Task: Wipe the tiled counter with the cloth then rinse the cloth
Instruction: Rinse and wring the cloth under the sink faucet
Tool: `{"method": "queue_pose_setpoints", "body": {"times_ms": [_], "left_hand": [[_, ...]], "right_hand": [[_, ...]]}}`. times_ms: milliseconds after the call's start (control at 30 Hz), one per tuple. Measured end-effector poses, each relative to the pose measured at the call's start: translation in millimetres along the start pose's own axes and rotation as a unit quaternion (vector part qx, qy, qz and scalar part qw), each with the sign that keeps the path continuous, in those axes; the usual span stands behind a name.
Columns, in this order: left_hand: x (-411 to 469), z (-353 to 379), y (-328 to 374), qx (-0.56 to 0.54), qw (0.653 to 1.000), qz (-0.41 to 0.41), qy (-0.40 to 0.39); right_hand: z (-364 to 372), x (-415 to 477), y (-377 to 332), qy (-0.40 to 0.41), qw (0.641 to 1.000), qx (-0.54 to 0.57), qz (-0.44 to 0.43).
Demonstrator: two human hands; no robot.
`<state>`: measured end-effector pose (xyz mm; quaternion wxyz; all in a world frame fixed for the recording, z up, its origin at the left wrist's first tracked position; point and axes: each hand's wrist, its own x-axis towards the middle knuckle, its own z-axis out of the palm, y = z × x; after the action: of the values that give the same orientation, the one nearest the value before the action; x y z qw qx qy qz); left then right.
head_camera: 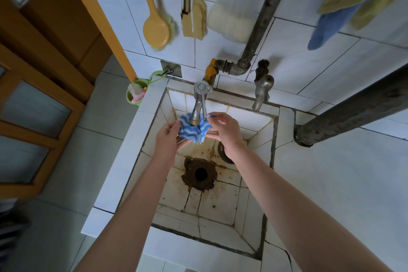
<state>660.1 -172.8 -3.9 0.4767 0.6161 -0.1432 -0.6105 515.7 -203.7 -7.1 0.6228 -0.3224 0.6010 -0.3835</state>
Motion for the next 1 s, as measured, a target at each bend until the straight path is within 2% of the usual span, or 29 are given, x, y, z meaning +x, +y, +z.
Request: {"method": "queue_pose_setpoints", "body": {"times_ms": [200,433,567,767,867,933,1000], "left_hand": [[1,17,2,-0.053,0.998,-0.006,-0.021],[0,19,0,-0.055,0.998,0.007,-0.029],[1,15,2,-0.06,0.998,-0.005,-0.009],[2,7,7,-0.071,0.997,-0.008,-0.025],[0,5,11,-0.08,0.997,-0.008,-0.019],[-1,4,14,-0.082,0.996,-0.005,-0.019],[-1,4,16,-0.073,0.997,-0.005,-0.029]], "right_hand": [[-14,0,3,0.02,0.999,0.043,0.015],[-18,1,5,0.02,0.993,0.109,0.031],[-13,1,7,0.011,0.993,0.111,0.043],[-4,-1,8,-0.018,0.993,0.102,0.048],[2,-2,13,-0.088,0.996,-0.02,0.022],[9,-2,21,-0.153,0.982,-0.115,0.003],[15,0,32,-0.177,0.967,-0.182,-0.006]]}}
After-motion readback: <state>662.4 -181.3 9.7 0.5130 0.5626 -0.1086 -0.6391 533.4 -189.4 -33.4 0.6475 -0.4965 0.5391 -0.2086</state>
